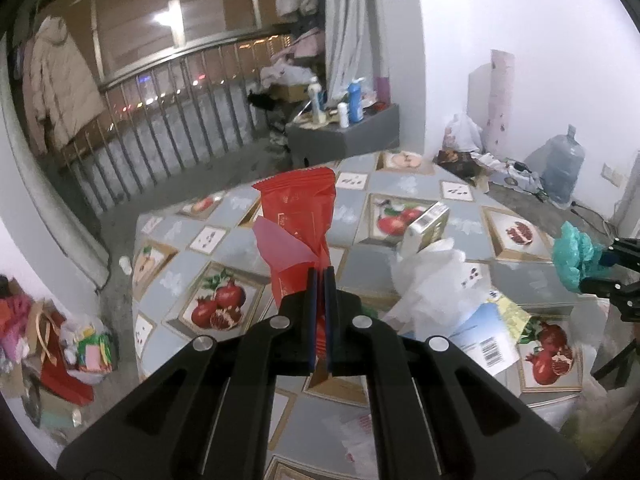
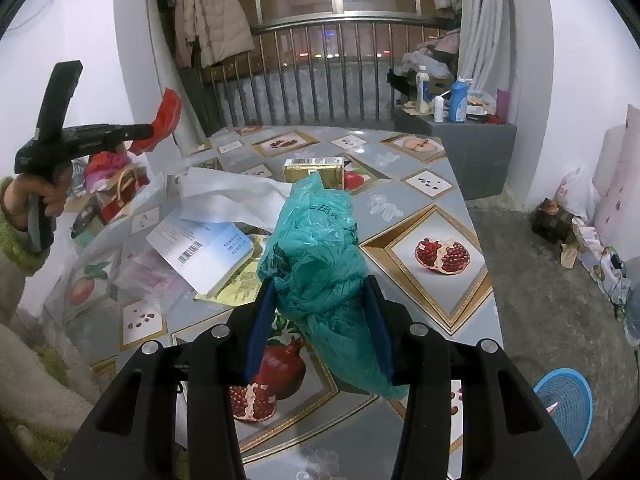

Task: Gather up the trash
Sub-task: 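Lift the red cup and teal bag and carry both toward the wastebasket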

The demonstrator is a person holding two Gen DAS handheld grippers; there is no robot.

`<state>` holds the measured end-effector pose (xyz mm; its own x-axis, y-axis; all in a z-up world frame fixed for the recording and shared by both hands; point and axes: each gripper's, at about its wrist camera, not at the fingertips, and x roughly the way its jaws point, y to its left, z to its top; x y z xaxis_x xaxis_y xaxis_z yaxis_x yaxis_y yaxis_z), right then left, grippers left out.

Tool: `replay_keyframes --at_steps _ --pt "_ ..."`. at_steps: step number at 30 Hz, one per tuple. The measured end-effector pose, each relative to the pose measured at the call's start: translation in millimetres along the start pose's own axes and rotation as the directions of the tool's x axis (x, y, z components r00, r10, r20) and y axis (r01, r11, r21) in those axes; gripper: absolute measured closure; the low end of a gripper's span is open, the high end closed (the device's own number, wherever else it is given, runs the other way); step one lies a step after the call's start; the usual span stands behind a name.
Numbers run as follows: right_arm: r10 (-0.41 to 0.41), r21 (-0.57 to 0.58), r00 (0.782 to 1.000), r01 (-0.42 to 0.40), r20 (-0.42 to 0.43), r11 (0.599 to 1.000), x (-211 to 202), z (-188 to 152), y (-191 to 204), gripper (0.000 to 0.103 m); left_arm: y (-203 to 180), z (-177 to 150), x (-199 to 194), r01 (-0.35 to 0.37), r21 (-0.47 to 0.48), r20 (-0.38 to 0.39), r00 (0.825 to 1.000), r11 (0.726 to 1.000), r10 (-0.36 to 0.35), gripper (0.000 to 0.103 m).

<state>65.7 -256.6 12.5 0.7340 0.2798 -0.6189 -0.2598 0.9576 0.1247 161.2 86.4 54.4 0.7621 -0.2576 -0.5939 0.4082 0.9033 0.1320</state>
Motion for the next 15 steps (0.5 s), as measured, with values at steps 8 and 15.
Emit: replay_keyframes --at_steps 8,15 --pt "-0.008 0.009 1.0 0.008 0.029 1.0 -14 -4 -2 0.059 -29 12 -14 0.011 0.083 0.043 0.999 0.996 -0.015 0.102" --pt "-0.02 0.026 0.998 0.018 0.058 0.999 -27 -8 -7 0.059 -55 21 -22 0.04 0.121 0.072 0.996 0.992 -0.049 0.102"
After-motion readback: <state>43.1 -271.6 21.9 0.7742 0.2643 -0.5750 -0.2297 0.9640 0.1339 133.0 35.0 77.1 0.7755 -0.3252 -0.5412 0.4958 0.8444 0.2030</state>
